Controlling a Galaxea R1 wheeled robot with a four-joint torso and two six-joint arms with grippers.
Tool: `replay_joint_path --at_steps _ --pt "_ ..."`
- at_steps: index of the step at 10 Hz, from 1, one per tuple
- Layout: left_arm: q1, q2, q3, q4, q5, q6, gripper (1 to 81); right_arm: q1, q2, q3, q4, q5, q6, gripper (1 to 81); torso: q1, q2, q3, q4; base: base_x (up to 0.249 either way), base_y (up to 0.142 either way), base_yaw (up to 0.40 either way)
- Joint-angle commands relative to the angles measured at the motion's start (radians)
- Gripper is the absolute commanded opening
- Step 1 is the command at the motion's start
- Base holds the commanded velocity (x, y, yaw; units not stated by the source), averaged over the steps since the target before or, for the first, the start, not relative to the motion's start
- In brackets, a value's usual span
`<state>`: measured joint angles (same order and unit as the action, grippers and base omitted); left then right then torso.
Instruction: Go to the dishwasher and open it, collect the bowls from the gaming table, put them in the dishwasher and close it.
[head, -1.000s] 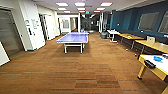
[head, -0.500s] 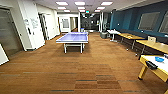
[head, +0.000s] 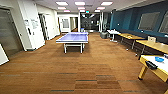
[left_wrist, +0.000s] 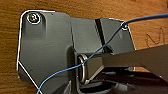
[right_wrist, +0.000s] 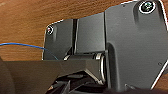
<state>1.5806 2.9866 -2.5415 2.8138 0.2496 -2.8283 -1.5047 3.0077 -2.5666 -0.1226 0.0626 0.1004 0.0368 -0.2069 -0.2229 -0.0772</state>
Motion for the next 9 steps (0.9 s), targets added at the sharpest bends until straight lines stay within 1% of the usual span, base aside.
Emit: replay_joint_path --at_steps 1,3,9 --pt "-0.03 0.005 0.009 0.066 0.066 -0.052 81.1 0.048 0.004 0.008 -0.006 -0.044 -0.004 81.1 0.0 0.0 0.0 0.0 0.0 -0.083 0.0" --pt "-0.032 0.0 0.009 0.066 0.068 -0.052 81.1 0.051 0.004 0.008 -0.006 -0.044 -0.002 81.1 0.0 0.0 0.0 0.0 0.0 0.0 -0.21" --pt "-0.032 -0.001 0.009 0.066 0.066 -0.052 81.1 0.053 0.004 0.008 -0.008 -0.044 -0.002 81.1 0.0 0.0 0.0 0.0 0.0 0.0 -0.336"
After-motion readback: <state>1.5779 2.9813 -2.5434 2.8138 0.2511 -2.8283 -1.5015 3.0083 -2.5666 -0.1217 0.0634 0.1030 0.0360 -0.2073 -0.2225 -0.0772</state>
